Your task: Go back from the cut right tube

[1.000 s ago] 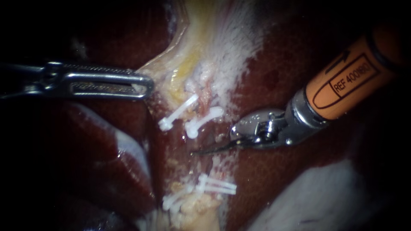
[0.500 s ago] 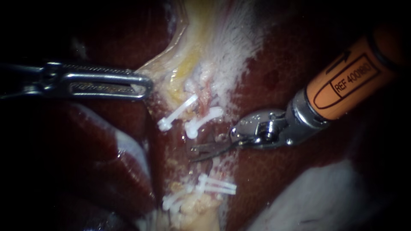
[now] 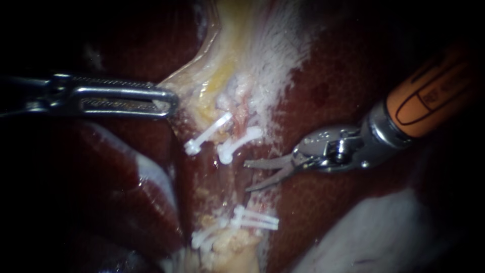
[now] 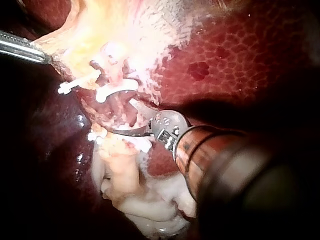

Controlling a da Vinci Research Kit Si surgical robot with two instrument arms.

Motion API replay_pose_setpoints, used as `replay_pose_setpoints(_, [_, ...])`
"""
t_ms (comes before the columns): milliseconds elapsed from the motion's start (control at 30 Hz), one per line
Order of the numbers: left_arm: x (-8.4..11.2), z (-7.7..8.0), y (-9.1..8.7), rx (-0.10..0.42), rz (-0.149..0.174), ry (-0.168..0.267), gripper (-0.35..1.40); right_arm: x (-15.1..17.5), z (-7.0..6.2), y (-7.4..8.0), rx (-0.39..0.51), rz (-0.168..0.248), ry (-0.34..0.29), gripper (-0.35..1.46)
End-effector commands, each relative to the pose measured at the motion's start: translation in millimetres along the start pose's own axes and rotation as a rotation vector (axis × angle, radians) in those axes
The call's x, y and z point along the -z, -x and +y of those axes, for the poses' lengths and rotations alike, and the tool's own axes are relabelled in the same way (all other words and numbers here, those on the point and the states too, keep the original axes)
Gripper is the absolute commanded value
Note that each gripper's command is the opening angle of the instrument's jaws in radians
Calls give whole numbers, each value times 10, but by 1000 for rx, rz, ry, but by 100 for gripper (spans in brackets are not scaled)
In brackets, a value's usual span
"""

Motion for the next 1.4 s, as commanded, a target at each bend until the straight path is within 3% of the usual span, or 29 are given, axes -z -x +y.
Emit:
replay_pose_setpoints(33, [0, 1, -1, 0, 0, -1, -30, 3, 0, 3, 12, -7, 5, 101])
replay_pose_setpoints(300, [1, 5, -4, -1, 0, -3, -28, 37, 2, 23, 117, -86, 70, 123])
replay_pose_setpoints(633, [0, 10, -9, -4, 0, -3, -28, 69, 5, 2, 192, -66, 152, 141])
replay_pose_setpoints(933, [-4, 13, -15, -7, -3, -2, -27, 82, 5, -1, 198, -64, 183, 143])
replay_pose_setpoints(1067, [-15, 20, -32, -23, 16, 6, -27, 81, 4, -2, 198, -64, 183, 143])
replay_pose_setpoints(1200, [-28, 30, -52, -7, 47, 18, -27, 81, 3, -2, 198, -64, 183, 143])
replay_pose_setpoints(1400, [-48, 31, -73, 15, 92, 25, -25, 80, 3, -2, 197, -64, 183, 143])
